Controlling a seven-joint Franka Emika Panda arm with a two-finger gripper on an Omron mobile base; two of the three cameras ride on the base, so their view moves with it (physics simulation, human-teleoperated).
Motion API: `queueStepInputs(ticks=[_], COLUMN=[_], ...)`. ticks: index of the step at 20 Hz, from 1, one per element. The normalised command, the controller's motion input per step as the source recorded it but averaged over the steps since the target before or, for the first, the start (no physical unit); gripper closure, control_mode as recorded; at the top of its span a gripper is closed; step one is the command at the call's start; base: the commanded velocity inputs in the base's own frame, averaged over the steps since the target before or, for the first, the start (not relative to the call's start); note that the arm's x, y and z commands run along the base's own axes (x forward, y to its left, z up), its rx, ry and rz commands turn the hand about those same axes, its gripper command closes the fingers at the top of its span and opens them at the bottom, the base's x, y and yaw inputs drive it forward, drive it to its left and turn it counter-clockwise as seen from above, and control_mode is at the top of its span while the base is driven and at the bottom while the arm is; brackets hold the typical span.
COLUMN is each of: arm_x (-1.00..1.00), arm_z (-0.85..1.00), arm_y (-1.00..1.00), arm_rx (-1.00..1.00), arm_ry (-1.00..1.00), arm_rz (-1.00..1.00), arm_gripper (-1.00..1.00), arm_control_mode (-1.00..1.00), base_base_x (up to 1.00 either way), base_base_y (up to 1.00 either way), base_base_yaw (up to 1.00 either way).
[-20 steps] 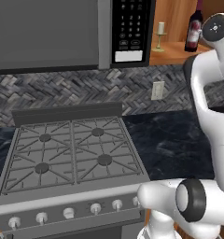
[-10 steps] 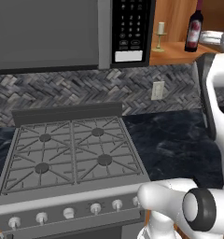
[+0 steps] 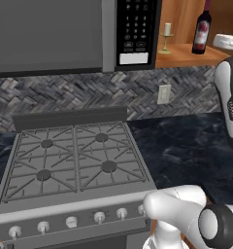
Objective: Get the candle and the wine from the cabinet and move them to the dining counter.
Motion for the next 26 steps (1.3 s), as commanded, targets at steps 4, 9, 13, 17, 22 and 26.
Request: queueStepInputs(ticks=[4,9,13,17,22,26], arm_x=[0.00,0.00,0.00,0.00,0.07,0.07], arm_z=[0.00,0.00,0.02,0.02,0.00,0.01], arm_y=[0.03,0.00,0.02,0.05,0.01,0.04], arm_rx=[0.00,0.00,0.00,0.00,0.00,0.00], arm_ry=[-0.20,-0.19,-0.06,0.00,0.00,0.00], arm_rz=[0.03,0.00,0.00,0.00,0.00,0.00], arm_gripper=[-1.00,-1.00,-1.00,-1.00,-1.00,-1.00], arm_control_mode=[-1.00,-1.00,-1.00,-1.00,-1.00,-1.00], base_base_x=[0.00,0.00,0.00,0.00,0.00,0.00], base_base_y=[0.00,0.00,0.00,0.00,0.00,0.00], base_base_yaw=[0.00,0.00,0.00,0.00,0.00,0.00])
